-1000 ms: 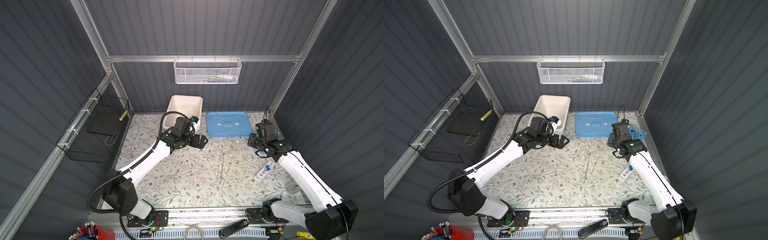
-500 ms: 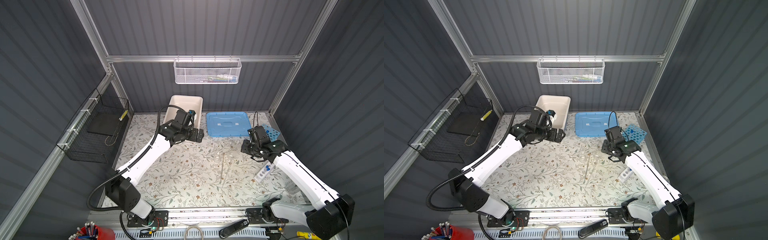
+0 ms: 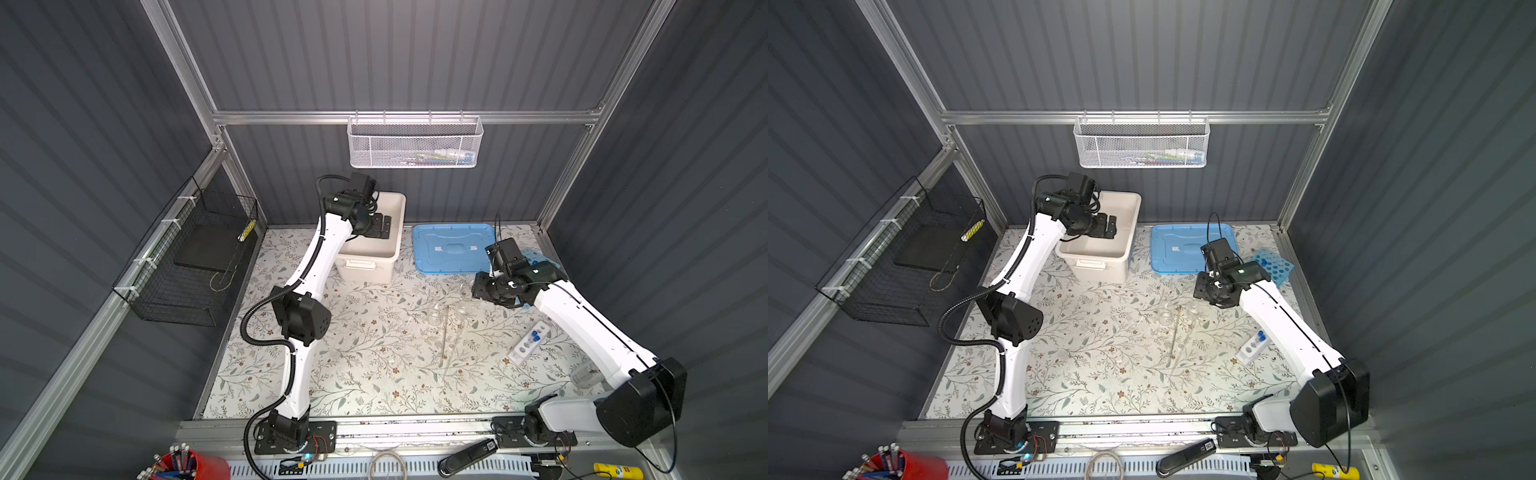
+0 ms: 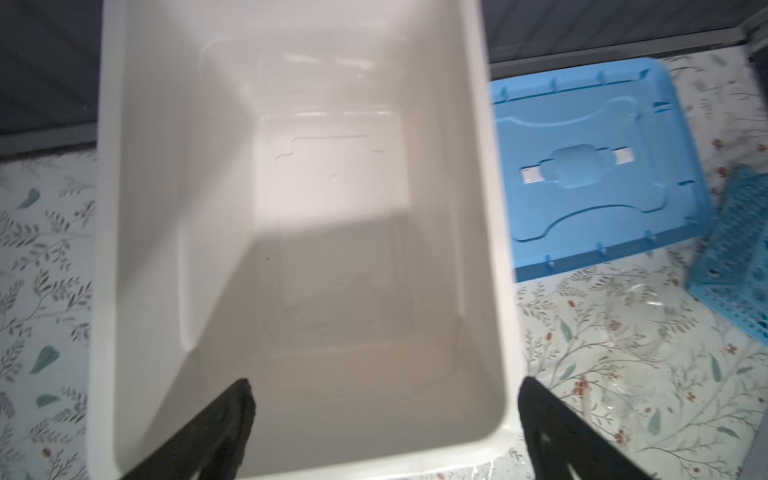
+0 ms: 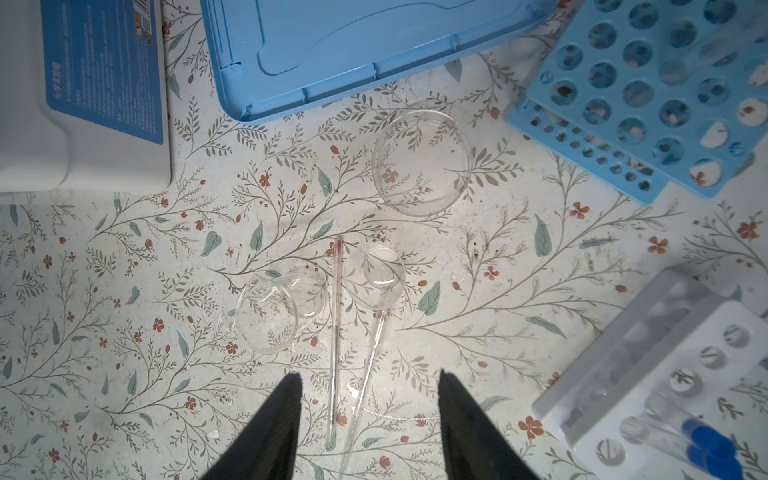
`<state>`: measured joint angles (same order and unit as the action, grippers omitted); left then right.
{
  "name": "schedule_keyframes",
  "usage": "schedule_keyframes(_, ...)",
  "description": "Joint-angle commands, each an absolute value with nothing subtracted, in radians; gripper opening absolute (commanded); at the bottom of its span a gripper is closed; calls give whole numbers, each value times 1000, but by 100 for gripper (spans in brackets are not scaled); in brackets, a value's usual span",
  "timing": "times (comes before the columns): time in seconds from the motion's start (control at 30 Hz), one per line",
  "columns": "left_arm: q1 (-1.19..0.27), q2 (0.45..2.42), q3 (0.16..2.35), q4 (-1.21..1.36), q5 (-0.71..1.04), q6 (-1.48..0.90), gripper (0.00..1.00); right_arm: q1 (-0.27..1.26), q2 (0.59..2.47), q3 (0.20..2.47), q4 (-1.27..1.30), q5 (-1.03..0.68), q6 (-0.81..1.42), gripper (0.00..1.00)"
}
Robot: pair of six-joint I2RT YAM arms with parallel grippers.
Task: Organize the chemistry lab equipment
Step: 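Move the right gripper over the glassware while the left moves over the bin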
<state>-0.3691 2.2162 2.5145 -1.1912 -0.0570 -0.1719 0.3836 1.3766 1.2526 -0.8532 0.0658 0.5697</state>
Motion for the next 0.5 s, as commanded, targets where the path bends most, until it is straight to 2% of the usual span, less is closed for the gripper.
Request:
schedule_keyframes(0.0, -305, 2162, 2459, -1229, -76, -168, 100, 384, 1415, 1299, -869, 27, 521, 55)
schedule_keyframes(0.23, -264, 2118, 2298, -1125, -118, -177, 99, 383, 1453, 1345, -871, -41, 485, 55)
schedule_keyframes(0.47, -244, 2169, 2300, -1078, -133, -164, 99, 382, 1447, 1343, -874, -67, 482, 54)
